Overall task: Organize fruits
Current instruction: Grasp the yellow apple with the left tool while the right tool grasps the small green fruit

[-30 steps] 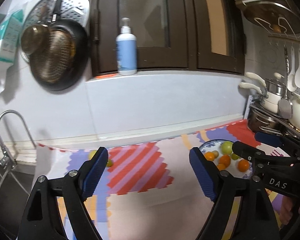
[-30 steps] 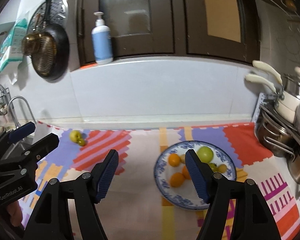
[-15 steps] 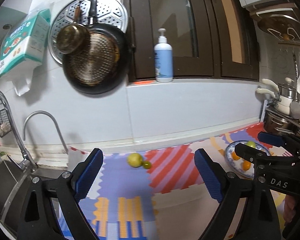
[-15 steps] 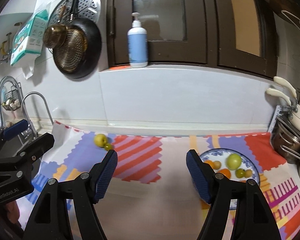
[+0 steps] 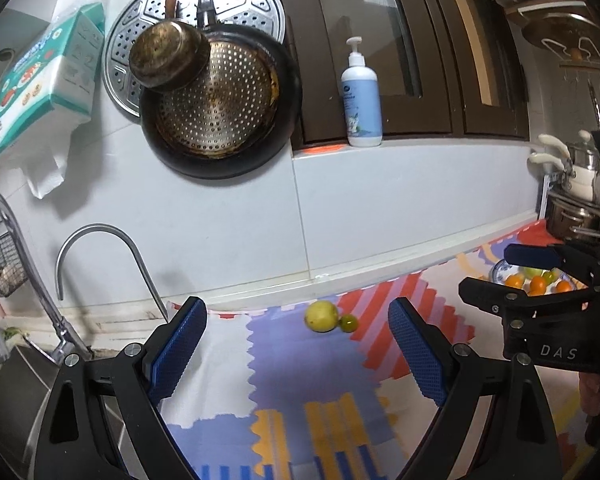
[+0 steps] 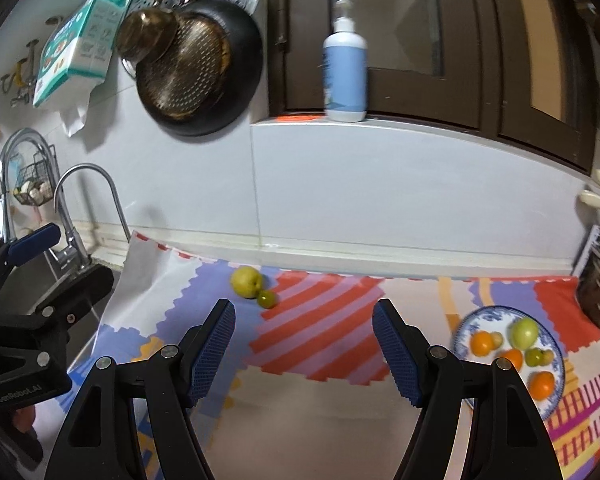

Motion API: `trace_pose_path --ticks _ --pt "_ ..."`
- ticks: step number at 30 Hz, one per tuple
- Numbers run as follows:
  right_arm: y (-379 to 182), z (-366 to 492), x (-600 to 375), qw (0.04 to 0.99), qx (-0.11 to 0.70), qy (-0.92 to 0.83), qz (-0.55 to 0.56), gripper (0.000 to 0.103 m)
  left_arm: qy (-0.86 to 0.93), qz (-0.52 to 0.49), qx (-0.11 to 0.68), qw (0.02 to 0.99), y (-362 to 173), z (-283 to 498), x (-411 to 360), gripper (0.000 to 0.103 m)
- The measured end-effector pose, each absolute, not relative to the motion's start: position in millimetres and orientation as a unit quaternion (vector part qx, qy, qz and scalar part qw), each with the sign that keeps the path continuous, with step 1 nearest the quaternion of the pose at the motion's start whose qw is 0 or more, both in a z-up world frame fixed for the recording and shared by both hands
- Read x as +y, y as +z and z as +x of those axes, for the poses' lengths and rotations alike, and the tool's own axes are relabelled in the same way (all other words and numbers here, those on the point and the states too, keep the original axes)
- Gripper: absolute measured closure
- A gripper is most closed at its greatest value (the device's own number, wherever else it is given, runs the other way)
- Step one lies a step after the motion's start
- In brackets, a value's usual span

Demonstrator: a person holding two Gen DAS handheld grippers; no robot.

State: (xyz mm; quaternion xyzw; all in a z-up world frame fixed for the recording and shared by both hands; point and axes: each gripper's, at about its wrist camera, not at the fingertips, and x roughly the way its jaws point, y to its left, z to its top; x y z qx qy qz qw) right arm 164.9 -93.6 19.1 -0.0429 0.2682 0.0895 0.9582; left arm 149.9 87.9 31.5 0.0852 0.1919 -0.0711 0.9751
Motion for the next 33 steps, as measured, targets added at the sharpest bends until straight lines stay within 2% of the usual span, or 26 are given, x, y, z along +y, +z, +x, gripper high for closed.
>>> trace_pose_path --ticks 7,20,28,29,33 --pt "-2.3 202.1 -68.2 0.947 0.295 0.111 -0.059 0.031 -0.111 0.124 0.202 0.965 11.0 186.2 100.9 0.011" --pt "-67.6 278.4 -41.1 0.915 0.364 0.132 -0.116 0.032 -0.192 0.176 0.271 0.927 -54.5 273.7 104.8 0.021" --pt "-103.1 324.6 -32.6 0.893 0.404 0.158 -0.118 0.042 -0.244 0.203 0.309 0.896 -82.6 323.6 95.2 0.024" --pt "-107.7 331.0 -31.7 0.891 0.409 0.160 -0.119 0.043 -0.248 0.206 0.311 0.894 -84.2 327.9 94.3 0.027" --pt "-120.0 349.0 -31.1 0.883 0.423 0.164 -0.117 0.051 -0.263 0.205 0.318 0.888 -87.7 343.1 94.6 0.029"
